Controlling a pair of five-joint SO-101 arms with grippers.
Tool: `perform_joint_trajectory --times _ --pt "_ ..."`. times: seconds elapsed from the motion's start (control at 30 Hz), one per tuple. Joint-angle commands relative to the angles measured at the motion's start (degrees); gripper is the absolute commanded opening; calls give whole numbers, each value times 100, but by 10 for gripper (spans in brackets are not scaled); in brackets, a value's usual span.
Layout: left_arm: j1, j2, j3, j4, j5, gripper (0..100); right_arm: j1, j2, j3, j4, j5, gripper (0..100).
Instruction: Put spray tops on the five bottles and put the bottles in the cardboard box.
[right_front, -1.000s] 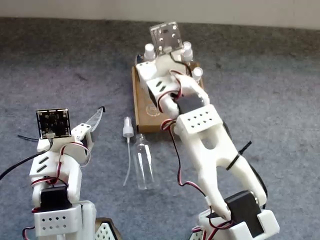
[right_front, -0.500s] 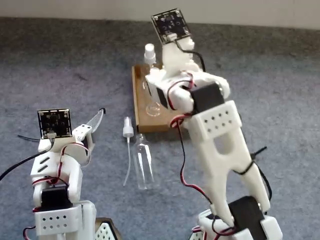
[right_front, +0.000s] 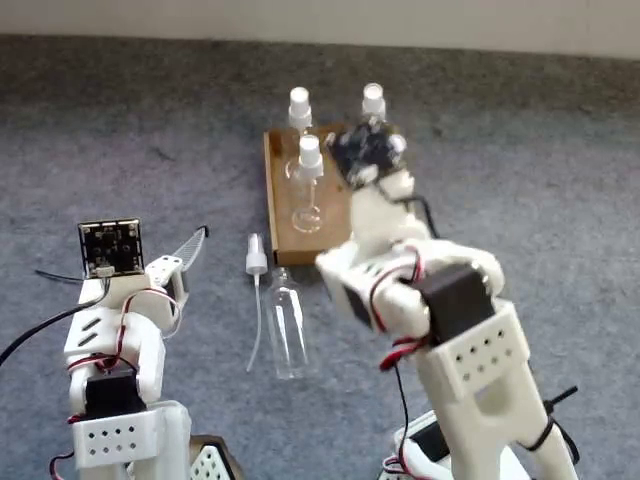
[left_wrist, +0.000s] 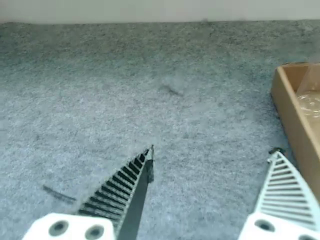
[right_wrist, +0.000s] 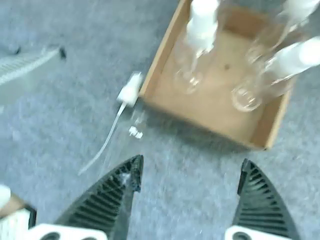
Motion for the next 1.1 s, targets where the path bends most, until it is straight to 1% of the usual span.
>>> perform_joint_trajectory --times 0.0,0.13,0.23,0.3,0.37,0.47,0.6,0.87,0.93,1.07 --pt "-752 -57 312 -123 9 316 -453 -848 1209 -664 53 250" --pt "-1147 -57 760 -229 9 316 -681 -1262 2378 -1622 53 250" --pt "-1138 -57 1253 -791 9 316 -708 -1033 2826 -1868 53 250" --pt "-1156 -57 1481 -1248 9 316 -708 -734 2835 -2026 35 250" --pt "-1147 -57 1543 -1459 9 316 -716 -365 2826 -2211 18 250" --pt "-1147 -57 1534 -1442 9 316 -945 198 2721 -2457 9 250" --pt "-1147 -57 1534 -1442 9 316 -1314 901 2369 -2457 9 250" --pt "-1156 -57 1534 -1442 9 316 -1349 1956 2105 -2501 -18 250" --pt "-1156 -57 1534 -1442 9 316 -1349 2114 2097 -2510 -264 250" --pt "-1156 -57 1534 -1442 9 316 -1367 2193 2097 -2993 -686 250"
